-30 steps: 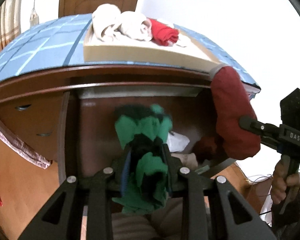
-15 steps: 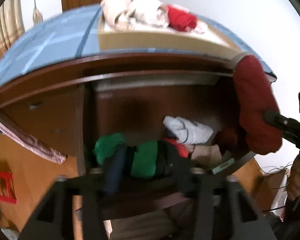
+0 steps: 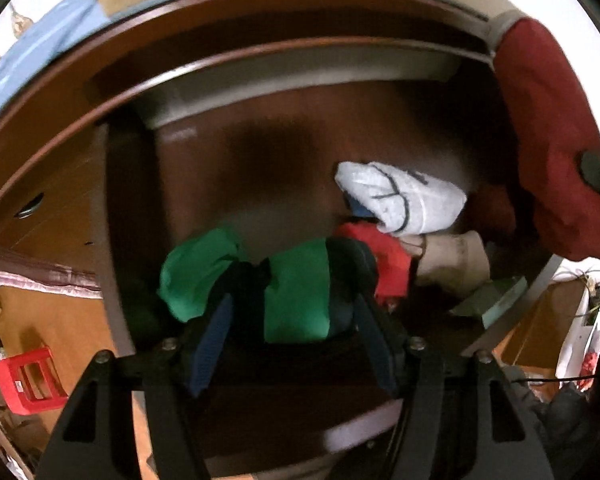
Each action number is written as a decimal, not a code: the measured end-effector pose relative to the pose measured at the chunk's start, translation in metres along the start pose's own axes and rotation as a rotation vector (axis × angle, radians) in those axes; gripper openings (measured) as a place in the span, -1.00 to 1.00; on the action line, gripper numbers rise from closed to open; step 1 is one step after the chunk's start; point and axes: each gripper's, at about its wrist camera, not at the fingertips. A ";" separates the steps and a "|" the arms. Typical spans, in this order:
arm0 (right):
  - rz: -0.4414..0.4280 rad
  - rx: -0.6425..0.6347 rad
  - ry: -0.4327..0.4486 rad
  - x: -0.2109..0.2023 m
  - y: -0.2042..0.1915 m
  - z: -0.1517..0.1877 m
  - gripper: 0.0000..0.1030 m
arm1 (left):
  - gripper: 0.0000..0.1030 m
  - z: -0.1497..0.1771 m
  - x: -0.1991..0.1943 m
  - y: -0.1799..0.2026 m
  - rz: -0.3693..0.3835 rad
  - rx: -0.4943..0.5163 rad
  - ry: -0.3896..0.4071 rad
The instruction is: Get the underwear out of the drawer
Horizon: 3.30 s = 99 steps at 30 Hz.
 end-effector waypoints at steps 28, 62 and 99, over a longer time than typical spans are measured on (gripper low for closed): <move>-0.012 -0.023 0.039 -0.009 -0.013 -0.001 -0.44 | -0.96 0.003 -0.085 -0.023 0.154 -0.091 0.277; 0.028 -0.015 0.049 -0.006 -0.019 -0.016 -0.44 | -0.04 -0.015 0.001 0.026 0.104 1.104 -0.120; 0.032 0.021 0.088 -0.015 -0.016 -0.018 -0.44 | -0.62 -0.001 -0.008 -0.031 0.340 0.357 0.012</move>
Point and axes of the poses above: each gripper's, at about its wrist camera, not at the fingertips, and x roughly the way its jaws point, y to its right, z to its underside, and after that the axes turned 12 degrees about -z, right-handed
